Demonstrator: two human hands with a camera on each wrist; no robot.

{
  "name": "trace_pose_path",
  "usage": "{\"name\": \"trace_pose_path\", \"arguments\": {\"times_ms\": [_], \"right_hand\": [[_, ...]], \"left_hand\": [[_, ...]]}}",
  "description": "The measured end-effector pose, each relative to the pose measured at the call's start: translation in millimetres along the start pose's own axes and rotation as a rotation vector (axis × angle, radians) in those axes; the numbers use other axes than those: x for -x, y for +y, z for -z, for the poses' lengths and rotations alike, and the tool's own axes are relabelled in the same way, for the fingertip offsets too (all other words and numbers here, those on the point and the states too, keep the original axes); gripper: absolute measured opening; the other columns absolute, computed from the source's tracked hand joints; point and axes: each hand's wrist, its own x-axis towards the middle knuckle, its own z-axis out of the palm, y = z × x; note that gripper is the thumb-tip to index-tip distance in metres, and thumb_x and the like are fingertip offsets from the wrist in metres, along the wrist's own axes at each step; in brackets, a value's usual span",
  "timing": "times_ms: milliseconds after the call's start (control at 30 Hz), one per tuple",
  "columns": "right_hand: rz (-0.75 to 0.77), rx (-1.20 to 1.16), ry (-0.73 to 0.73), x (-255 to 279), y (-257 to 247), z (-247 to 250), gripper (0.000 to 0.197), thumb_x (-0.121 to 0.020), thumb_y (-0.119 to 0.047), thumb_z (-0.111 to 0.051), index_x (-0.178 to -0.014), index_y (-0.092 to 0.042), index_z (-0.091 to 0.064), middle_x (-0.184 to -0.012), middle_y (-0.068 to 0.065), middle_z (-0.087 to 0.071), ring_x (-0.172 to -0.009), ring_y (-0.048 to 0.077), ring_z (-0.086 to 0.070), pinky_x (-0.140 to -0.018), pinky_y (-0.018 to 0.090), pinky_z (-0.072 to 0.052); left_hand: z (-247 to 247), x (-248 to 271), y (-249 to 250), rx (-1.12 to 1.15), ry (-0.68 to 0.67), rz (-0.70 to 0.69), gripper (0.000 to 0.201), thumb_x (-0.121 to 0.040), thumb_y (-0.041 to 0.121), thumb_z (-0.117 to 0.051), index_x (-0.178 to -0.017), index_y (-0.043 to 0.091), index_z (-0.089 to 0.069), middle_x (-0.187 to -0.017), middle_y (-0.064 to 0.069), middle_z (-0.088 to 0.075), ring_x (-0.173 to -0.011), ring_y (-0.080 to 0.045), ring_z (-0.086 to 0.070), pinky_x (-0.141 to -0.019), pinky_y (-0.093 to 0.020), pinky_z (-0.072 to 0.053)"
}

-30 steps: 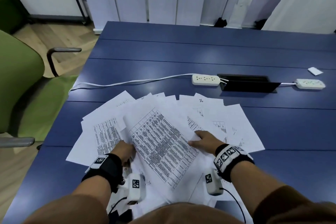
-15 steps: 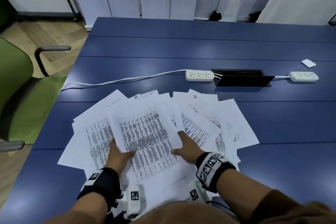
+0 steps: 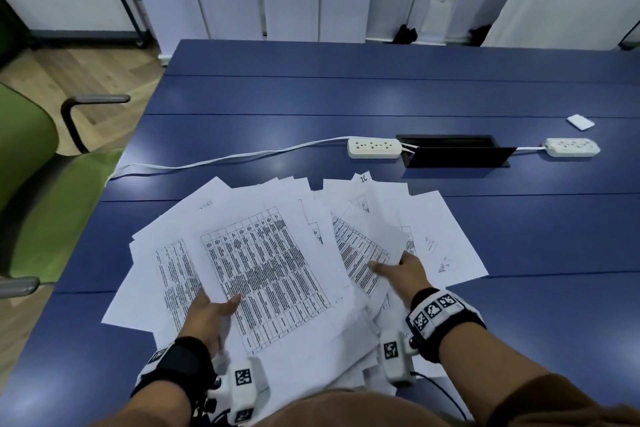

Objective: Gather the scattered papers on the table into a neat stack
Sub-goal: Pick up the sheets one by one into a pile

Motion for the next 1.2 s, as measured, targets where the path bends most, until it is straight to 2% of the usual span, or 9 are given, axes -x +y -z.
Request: {"name": "trace_pose_path", "arguments": {"times_ms": [300, 400, 500, 700, 767, 867, 1033, 1133, 1200], "right_hand": [[0.257, 0.114, 0.393, 12.1, -41.3, 15.2, 0.016, -0.096, -0.010, -0.052, -0.101, -0.006, -0.066, -0.085, 0.007, -0.066, -0.080, 0.025, -0.061, -0.065, 0.024, -0.047], [0.482, 0.129, 0.569, 25.2, -94.3, 35.6, 0.013, -0.096, -0.012, -0.053, -0.094, -0.007, -0.065, -0.078, 0.007, -0.058, -0.073, 0.020, -0.050, -0.058, 0.024, -0.033], [0.652, -0.103, 0.606, 40.3, -141.4, 48.8, 0.013, -0.096, -0.014, -0.056, -0.105, -0.010, -0.065, -0.085, -0.002, -0.062, -0.082, 0.011, -0.055, -0.066, 0.018, -0.043], [0.601, -0.260, 0.281, 44.5, -150.4, 25.9, 0.045, -0.090, 0.004, -0.057, -0.133, -0.010, -0.052, -0.117, 0.001, -0.063, -0.106, 0.012, -0.059, -0.076, 0.005, -0.048], [0.529, -0.160, 0.132, 37.4, -123.5, 0.1, 0.060, -0.088, 0.004, -0.059, -0.141, -0.022, -0.044, -0.126, -0.004, -0.059, -0.117, 0.014, -0.055, -0.090, 0.019, -0.051], [0.470, 0.057, -0.028, 32.8, -78.9, -37.3, 0.062, -0.091, -0.002, -0.056, -0.139, -0.038, -0.043, -0.127, -0.003, -0.061, -0.117, 0.022, -0.058, -0.104, 0.043, -0.045], [0.528, 0.349, -0.277, 40.5, -32.5, -76.3, 0.063, -0.100, -0.010, -0.043, -0.122, -0.069, -0.039, -0.111, 0.002, -0.069, -0.066, 0.005, -0.060, -0.067, 0.022, -0.054], [0.524, 0.415, -0.309, 34.1, -19.0, -82.5, 0.051, -0.103, -0.021, -0.039, -0.132, -0.063, -0.038, -0.122, 0.013, -0.066, -0.110, 0.032, -0.060, -0.094, 0.034, -0.049], [0.481, 0.387, -0.313, 29.3, -13.7, -84.4, 0.046, -0.103, -0.024, -0.039, -0.137, -0.055, -0.038, -0.134, -0.005, -0.054, -0.127, 0.023, -0.050, -0.102, 0.018, -0.039]], "left_hand": [[24.2, -9.9, 2.6, -0.056, 0.007, -0.037, 0.085, -0.089, -0.008, -0.060, -0.154, 0.007, -0.008, -0.161, -0.008, -0.013, -0.148, -0.025, -0.015, -0.117, -0.039, -0.013], [25.6, -2.3, 4.3, -0.205, 0.032, -0.141, 0.109, -0.076, 0.010, -0.081, -0.155, 0.030, -0.008, -0.163, 0.004, -0.011, -0.149, -0.017, -0.011, -0.118, -0.041, -0.013], [17.9, 4.5, 10.0, -0.234, 0.029, -0.203, 0.114, -0.082, -0.015, -0.064, -0.151, 0.045, 0.004, -0.158, 0.021, 0.004, -0.143, 0.000, 0.000, -0.110, -0.028, -0.011], [13.9, 7.1, 19.6, -0.266, -0.040, -0.160, 0.050, -0.088, 0.035, -0.067, -0.135, 0.028, -0.053, -0.149, 0.005, -0.043, -0.141, -0.014, -0.034, -0.111, -0.031, -0.025], [8.8, 8.9, 26.8, -0.260, -0.076, -0.070, 0.063, -0.085, 0.064, -0.055, -0.130, 0.021, -0.060, -0.137, 0.004, -0.055, -0.126, -0.012, -0.049, -0.106, -0.031, -0.033], [4.8, 7.8, 39.0, -0.174, -0.173, 0.064, 0.062, -0.094, 0.061, -0.034, -0.128, 0.015, -0.056, -0.123, 0.003, -0.062, -0.100, -0.005, -0.063, -0.077, -0.020, -0.050], [7.9, 0.1, 50.8, -0.520, -0.102, 0.055, 0.072, -0.091, 0.069, -0.032, -0.144, 0.023, -0.044, -0.149, -0.003, -0.044, -0.136, -0.021, -0.042, -0.108, -0.031, -0.032], [8.8, -5.2, 47.8, -0.475, -0.023, 0.028, 0.047, -0.103, 0.050, -0.024, -0.128, 0.022, -0.053, -0.136, -0.002, -0.055, -0.125, -0.020, -0.050, -0.103, -0.030, -0.034], [11.8, -6.4, 46.3, -0.299, -0.049, 0.095, 0.058, -0.091, 0.070, -0.033, -0.119, 0.026, -0.056, -0.120, 0.006, -0.063, -0.113, -0.016, -0.057, -0.102, -0.033, -0.039]]}}
